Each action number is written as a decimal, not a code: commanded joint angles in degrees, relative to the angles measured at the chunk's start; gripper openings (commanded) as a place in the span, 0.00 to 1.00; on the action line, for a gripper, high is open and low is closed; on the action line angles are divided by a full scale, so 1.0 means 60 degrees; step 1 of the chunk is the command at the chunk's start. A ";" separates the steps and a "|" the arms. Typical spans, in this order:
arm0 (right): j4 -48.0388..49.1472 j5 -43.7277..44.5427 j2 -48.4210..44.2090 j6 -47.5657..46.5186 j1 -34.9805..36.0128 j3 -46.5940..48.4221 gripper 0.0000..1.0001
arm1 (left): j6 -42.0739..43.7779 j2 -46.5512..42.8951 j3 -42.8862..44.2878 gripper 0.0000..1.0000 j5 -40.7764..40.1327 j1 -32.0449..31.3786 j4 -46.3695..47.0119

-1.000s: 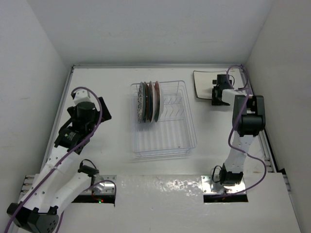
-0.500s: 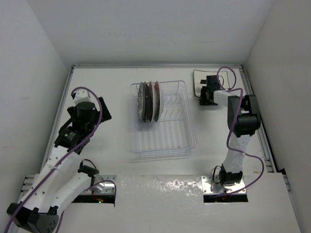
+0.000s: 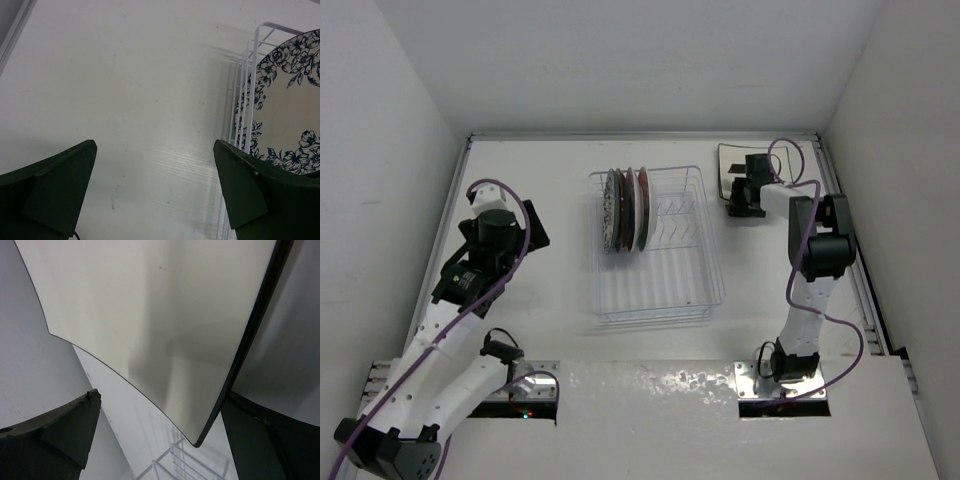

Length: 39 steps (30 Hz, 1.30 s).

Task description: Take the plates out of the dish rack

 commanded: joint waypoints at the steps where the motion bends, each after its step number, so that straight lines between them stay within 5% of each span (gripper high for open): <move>1: -0.0681 -0.0396 0.0256 -0.0002 0.0060 0.0423 0.99 | 0.0104 -0.0114 -0.0004 1.00 0.0037 0.0016 0.0366; 39: -0.0944 -0.1144 0.1120 -0.0470 -0.0365 0.2767 0.99 | 0.0031 0.0135 0.0011 1.00 -0.0197 0.0016 0.0293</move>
